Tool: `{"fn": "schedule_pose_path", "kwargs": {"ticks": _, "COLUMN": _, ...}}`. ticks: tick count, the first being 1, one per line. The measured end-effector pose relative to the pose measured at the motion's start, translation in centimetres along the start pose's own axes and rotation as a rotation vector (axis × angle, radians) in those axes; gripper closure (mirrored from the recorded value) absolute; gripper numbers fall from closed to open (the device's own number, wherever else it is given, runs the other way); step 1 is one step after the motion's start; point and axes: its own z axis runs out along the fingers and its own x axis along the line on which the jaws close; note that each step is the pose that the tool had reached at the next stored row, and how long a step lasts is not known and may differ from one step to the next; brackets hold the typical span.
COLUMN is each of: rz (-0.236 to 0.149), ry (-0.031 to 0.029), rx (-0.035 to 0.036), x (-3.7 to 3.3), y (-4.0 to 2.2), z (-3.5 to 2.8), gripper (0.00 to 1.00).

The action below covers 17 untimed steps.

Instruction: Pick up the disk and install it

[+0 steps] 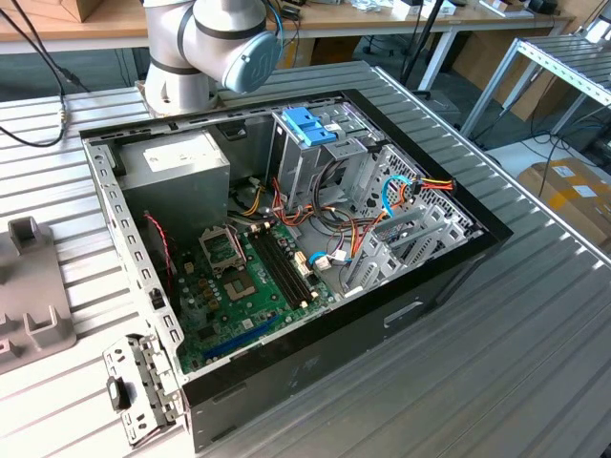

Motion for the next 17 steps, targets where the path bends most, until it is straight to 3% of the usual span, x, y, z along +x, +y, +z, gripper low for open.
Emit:
{"fn": "schedule_pose_path", "kwargs": {"ticks": 3, "rz": 0.000, "ry": 0.0087, "rx": 0.0005, "x": 0.00, "y": 0.00, "z": -0.02, "gripper": 0.63}}
{"fn": "schedule_pose_path", "kwargs": {"ticks": 5, "rz": 0.000, "ry": 0.0115, "rx": 0.0005, "x": 0.00, "y": 0.00, "z": -0.04, "gripper": 0.63}}
{"fn": "schedule_pose_path", "kwargs": {"ticks": 17, "rz": 0.001, "ry": 0.0126, "rx": 0.0006, "x": -0.04, "y": 0.02, "z": -0.37, "gripper": 0.63}}
